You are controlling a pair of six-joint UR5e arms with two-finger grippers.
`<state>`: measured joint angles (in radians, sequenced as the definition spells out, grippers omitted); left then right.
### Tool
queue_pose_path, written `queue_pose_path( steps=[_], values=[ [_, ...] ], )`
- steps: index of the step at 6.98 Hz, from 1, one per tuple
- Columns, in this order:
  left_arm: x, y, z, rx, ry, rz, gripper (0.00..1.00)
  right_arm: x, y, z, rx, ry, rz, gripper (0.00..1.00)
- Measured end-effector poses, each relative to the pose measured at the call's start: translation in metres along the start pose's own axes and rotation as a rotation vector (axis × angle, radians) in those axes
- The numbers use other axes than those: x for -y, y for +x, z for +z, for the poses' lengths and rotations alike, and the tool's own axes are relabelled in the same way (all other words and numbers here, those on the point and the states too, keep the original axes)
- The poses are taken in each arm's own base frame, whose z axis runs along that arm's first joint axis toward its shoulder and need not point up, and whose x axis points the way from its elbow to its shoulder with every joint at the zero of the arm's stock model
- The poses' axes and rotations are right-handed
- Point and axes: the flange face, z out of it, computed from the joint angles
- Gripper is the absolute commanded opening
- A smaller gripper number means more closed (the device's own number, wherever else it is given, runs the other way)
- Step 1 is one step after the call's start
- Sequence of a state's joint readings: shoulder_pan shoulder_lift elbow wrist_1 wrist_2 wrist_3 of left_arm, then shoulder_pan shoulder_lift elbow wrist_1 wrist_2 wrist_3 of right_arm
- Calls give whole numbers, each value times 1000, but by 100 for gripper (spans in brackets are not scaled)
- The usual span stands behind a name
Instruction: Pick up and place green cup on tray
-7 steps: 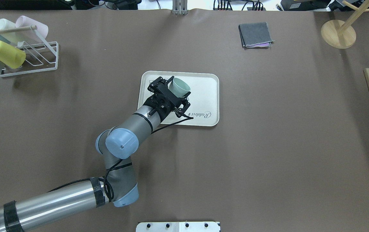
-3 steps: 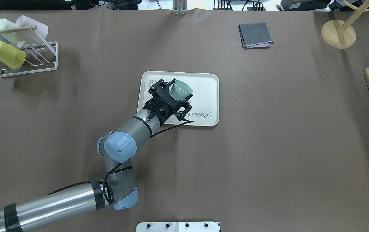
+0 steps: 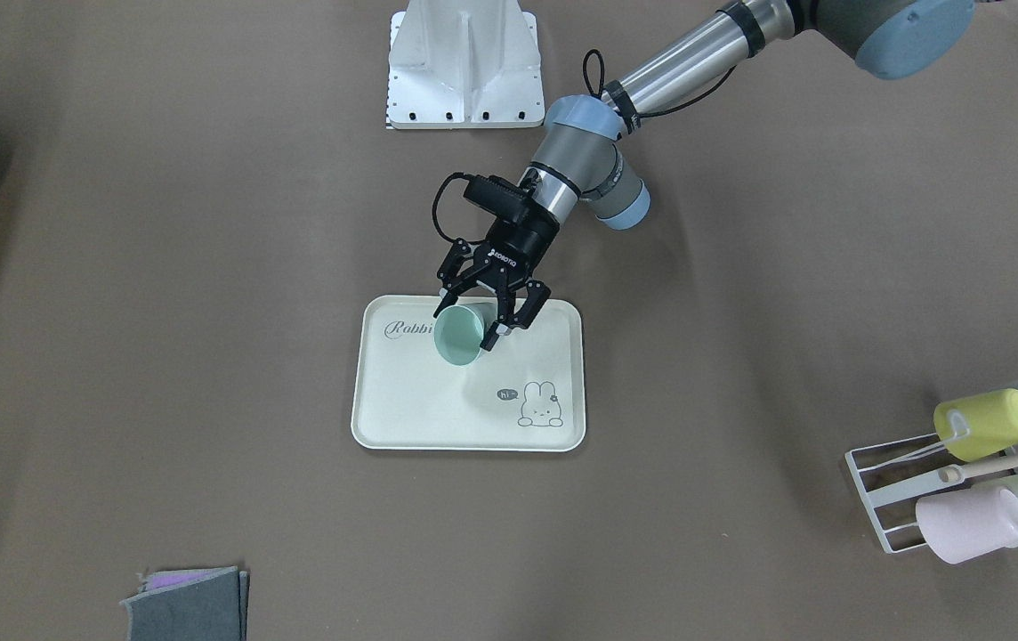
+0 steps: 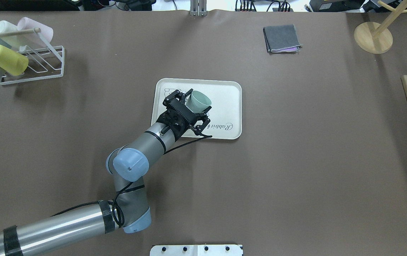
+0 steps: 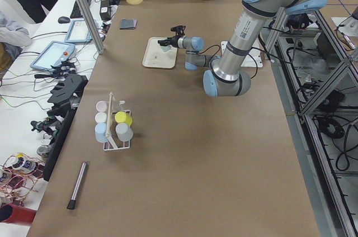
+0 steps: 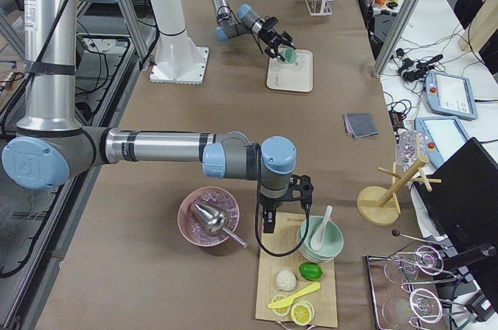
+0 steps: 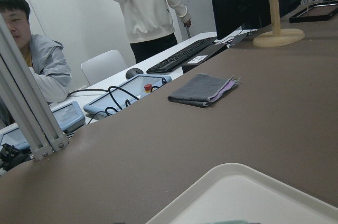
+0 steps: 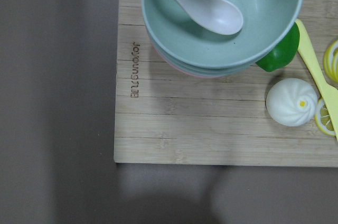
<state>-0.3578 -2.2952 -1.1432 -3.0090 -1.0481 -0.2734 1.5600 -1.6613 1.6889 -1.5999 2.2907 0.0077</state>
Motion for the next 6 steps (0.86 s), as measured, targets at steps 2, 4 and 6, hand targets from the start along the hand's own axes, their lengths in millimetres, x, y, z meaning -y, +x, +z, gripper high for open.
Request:
queue_pose_path(
  steps=[2, 4, 6],
  values=[
    [-2, -1, -1, -1, -1, 1, 83, 0, 0, 0, 0, 0, 0, 100],
    [-6, -2, -3, -2, 0, -1, 83, 0, 0, 0, -1, -1, -1, 100],
    [-10, -2, -5, -4, -1, 0, 83, 0, 0, 0, -1, 0, 0, 100]
  ],
)
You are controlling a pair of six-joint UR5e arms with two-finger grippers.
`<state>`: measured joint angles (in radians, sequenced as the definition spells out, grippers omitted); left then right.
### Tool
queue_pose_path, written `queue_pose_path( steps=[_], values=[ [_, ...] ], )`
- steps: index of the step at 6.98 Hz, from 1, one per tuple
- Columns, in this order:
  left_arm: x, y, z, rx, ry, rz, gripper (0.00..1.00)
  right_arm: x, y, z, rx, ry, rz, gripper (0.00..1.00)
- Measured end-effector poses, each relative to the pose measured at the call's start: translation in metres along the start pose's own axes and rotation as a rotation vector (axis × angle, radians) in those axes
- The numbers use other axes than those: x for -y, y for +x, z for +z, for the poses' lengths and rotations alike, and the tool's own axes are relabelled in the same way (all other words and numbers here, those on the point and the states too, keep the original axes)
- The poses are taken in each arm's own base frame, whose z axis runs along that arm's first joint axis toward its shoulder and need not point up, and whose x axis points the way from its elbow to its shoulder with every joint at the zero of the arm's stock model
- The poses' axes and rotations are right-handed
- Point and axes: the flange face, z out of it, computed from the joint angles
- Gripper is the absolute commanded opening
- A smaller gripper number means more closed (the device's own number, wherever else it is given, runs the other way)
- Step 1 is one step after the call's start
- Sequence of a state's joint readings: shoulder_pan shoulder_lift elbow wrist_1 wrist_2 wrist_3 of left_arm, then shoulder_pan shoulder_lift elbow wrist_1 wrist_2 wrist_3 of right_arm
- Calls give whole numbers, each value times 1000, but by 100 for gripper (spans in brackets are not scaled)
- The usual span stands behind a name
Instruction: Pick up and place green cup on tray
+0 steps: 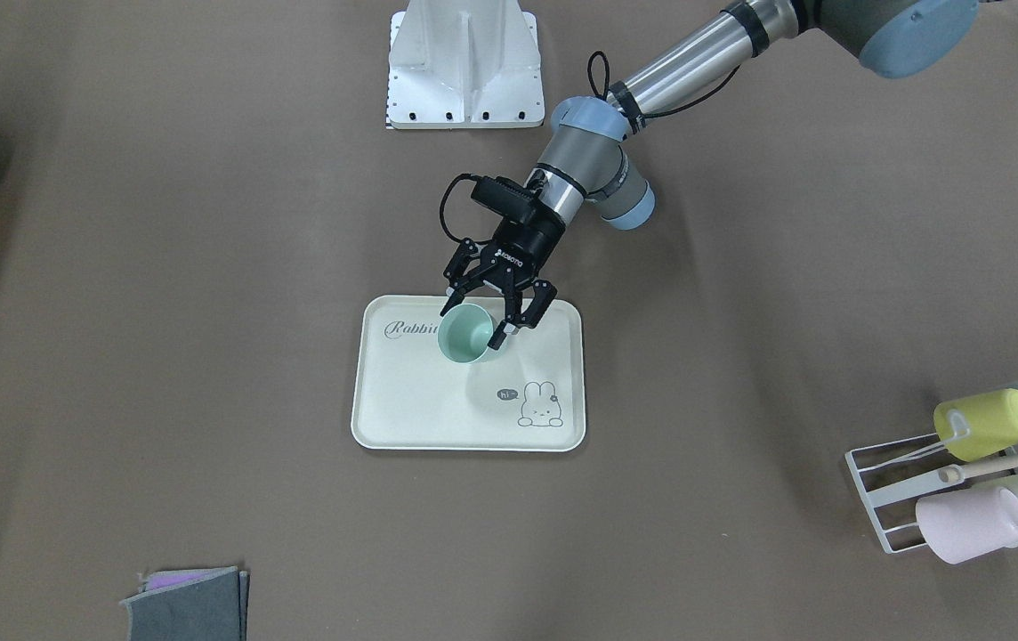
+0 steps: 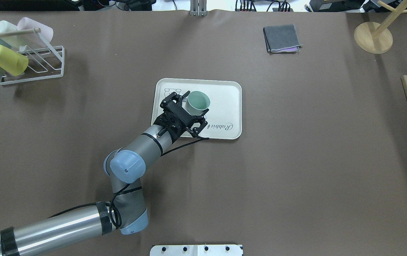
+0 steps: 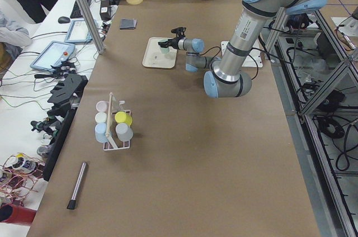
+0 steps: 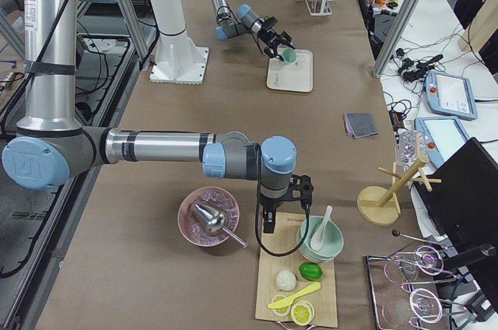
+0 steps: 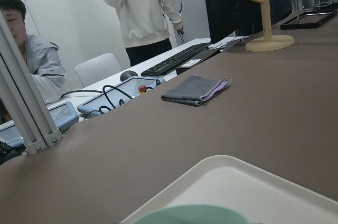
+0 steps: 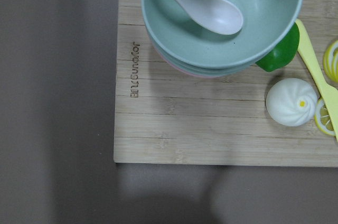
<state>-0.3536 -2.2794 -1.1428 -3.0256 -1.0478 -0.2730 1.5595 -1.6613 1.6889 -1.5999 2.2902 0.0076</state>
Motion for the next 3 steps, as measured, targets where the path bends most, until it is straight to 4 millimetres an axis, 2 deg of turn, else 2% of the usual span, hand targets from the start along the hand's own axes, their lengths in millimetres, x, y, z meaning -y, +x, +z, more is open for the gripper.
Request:
queue_pose_path(
  steps=[3],
  values=[
    [-5, 3, -4, -3, 7, -6, 85, 0, 0, 0, 0, 0, 0, 100]
  ],
)
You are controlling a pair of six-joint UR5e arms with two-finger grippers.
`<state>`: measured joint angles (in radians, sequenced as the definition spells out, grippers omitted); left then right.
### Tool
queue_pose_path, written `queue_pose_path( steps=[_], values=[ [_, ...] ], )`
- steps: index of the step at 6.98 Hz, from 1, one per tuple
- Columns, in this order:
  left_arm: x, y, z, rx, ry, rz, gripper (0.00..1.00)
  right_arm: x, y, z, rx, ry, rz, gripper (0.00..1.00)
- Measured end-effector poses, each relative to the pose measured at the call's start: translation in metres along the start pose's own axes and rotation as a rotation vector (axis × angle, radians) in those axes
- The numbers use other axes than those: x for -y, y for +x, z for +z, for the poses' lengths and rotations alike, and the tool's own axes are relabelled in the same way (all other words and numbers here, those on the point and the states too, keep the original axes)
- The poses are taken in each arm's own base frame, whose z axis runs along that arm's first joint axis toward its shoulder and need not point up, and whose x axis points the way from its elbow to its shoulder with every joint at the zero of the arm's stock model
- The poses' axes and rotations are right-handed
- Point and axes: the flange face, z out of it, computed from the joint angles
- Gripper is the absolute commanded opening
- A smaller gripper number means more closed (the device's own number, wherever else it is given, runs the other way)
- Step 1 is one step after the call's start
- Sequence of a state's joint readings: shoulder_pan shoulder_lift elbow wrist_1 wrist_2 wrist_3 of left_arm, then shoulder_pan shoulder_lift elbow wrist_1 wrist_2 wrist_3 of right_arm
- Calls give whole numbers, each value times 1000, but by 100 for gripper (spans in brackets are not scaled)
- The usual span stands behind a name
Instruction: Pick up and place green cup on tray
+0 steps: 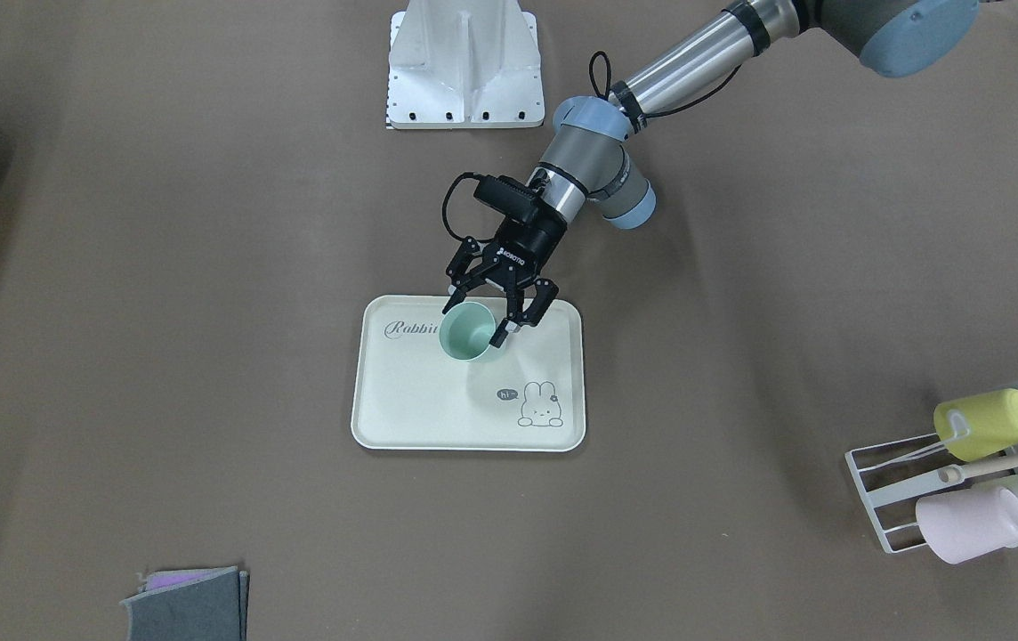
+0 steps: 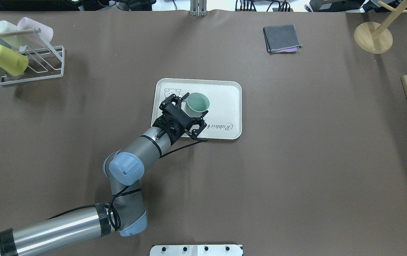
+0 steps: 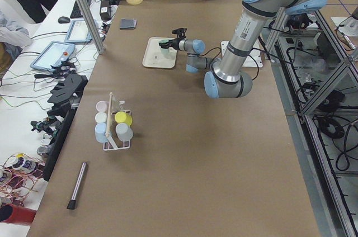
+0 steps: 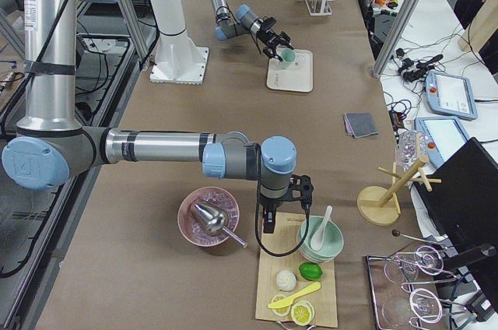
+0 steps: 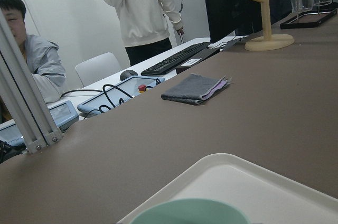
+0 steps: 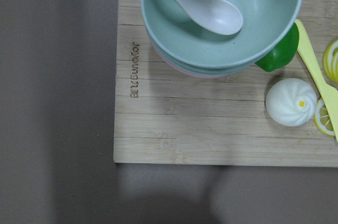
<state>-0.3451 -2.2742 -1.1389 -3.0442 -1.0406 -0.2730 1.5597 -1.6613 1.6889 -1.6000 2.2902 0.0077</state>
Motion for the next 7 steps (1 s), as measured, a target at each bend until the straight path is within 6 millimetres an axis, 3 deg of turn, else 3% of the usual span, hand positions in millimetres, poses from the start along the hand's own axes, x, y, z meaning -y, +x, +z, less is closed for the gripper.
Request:
queue_pose_path(
  steps=[5, 7],
  values=[
    [-7, 0, -3, -1, 13, -10, 86, 0, 0, 0, 0, 1, 0, 100],
    [-8, 0, -4, -2, 17, -13, 93, 0, 0, 0, 0, 1, 0, 100]
  ],
)
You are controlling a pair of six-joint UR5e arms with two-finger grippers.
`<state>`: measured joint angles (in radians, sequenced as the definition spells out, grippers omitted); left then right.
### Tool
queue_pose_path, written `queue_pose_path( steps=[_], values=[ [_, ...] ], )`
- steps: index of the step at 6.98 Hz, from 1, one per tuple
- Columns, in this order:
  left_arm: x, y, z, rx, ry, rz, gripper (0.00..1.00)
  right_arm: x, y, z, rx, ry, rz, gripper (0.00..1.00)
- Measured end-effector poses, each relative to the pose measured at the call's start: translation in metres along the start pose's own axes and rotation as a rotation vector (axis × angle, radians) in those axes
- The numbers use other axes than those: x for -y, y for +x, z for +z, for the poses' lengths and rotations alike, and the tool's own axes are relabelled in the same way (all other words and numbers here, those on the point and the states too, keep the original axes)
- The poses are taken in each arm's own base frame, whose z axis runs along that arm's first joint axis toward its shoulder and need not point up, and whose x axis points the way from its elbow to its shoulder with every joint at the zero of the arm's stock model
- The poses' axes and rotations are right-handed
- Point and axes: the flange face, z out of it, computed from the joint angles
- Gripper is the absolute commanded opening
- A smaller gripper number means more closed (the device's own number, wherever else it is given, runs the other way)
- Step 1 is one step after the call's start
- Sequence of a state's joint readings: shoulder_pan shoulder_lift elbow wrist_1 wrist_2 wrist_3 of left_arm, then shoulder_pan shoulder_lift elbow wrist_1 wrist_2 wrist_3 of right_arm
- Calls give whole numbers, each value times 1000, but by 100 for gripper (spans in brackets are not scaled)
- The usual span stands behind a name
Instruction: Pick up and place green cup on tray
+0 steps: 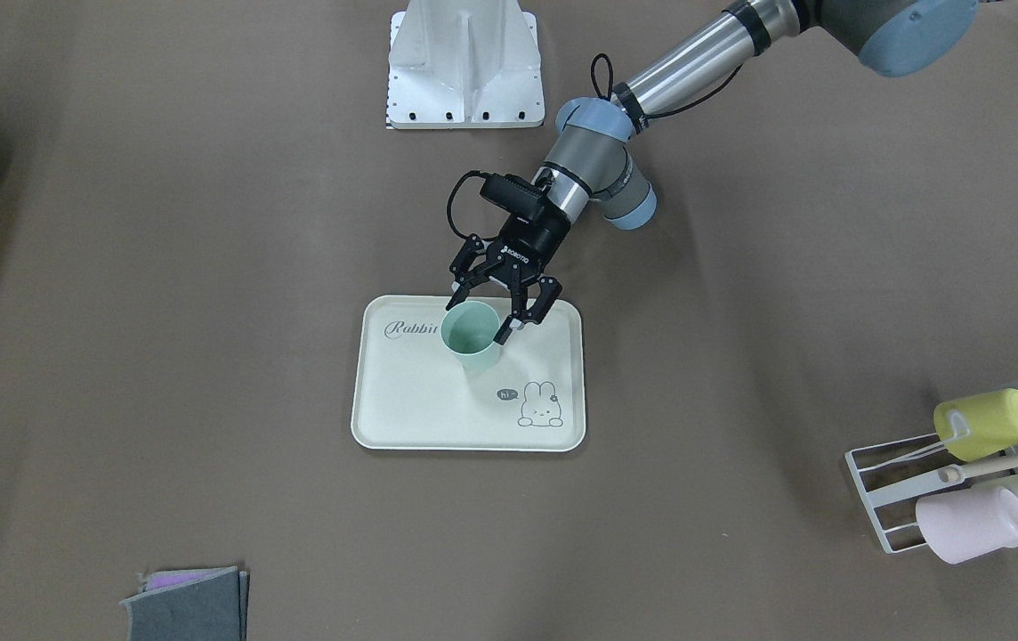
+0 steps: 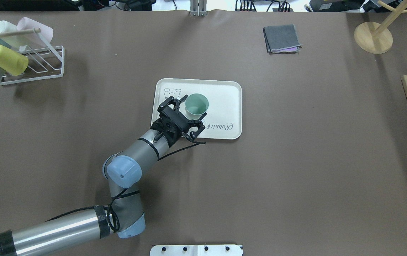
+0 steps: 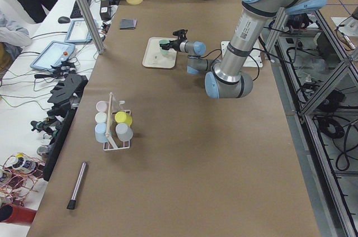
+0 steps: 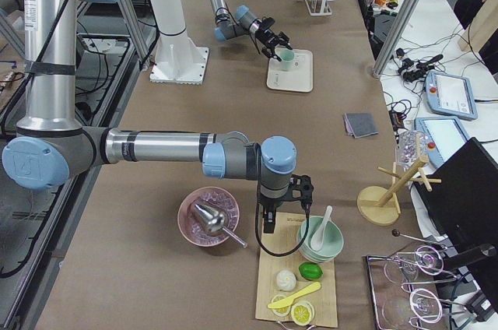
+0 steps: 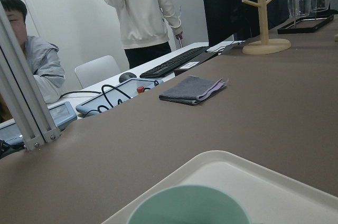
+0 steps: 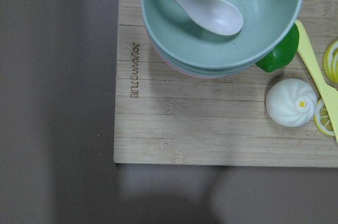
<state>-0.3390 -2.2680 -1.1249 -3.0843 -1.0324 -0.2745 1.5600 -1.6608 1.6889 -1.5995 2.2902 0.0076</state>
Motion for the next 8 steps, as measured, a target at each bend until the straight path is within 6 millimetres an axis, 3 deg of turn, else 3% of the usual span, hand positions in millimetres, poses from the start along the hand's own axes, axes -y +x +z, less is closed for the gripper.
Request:
queue_pose_path(
  steps=[4, 6, 8],
  values=[
    [9, 1, -2, -7, 15, -10, 98, 0, 0, 0, 0, 0, 0, 100],
    [36, -3, -4, -10, 47, -27, 98, 0, 0, 0, 0, 0, 0, 100],
    [75, -20, -3, 6, 39, -28, 98, 0, 0, 0, 0, 0, 0, 100]
  ],
)
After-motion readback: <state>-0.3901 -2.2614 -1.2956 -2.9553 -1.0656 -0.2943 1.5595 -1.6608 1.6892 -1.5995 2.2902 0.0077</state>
